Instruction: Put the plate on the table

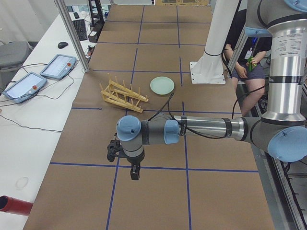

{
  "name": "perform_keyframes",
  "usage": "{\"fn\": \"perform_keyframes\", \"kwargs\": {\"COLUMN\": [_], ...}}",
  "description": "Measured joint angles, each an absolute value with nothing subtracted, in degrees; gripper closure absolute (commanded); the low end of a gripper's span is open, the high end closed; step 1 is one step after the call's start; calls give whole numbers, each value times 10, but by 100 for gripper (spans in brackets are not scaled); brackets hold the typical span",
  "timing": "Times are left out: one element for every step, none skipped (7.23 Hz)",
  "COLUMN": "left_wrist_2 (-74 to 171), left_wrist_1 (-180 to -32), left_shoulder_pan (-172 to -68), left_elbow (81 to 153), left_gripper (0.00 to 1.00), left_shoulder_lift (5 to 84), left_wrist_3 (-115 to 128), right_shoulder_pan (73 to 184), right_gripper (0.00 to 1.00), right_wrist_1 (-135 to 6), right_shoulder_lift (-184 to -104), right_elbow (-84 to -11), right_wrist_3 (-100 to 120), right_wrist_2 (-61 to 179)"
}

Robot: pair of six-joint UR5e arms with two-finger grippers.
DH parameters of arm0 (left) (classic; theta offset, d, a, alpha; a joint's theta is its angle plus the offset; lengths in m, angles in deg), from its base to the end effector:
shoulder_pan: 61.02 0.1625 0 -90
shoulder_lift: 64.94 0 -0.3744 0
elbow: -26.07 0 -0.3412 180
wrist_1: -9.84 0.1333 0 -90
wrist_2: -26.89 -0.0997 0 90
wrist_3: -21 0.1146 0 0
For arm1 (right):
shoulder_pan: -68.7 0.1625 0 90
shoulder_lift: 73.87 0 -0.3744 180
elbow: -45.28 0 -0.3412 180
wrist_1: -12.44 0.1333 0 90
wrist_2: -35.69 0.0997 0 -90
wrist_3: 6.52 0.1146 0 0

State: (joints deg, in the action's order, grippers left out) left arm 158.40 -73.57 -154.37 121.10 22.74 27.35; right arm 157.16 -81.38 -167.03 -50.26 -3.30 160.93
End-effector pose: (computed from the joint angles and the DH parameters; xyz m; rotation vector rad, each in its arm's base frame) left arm -0.0818 -0.4153 0.6128 -0.0033 0.7271 0.0255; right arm 0.0559 -0.4192 0.6182 -0.0499 -0.6135 0.0361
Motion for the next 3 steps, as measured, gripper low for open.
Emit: {"fn": "perform_keyframes", "kwargs": {"left_wrist_2": [1584, 1584, 1584], "left_wrist_1": [-736, -736, -736], "left_shoulder_pan": [-1544, -1544, -1544], "left_elbow": [1211, 1211, 1211], "left_gripper": [0, 0, 0], "left_shoulder_lift": [228, 228, 228], "left_wrist_3": [274, 275, 276], "right_shoulder_pan": [1572, 1572, 1572], "right_gripper": [0, 0, 0], "right_wrist_1": [-814, -814, -814], "right_shoulder_lift": [-1670, -1670, -1670], "right_elbow": [-503, -503, -503], "right_wrist_3": [-33, -33, -34], "right_wrist_2": [1609, 1609, 1609]}}
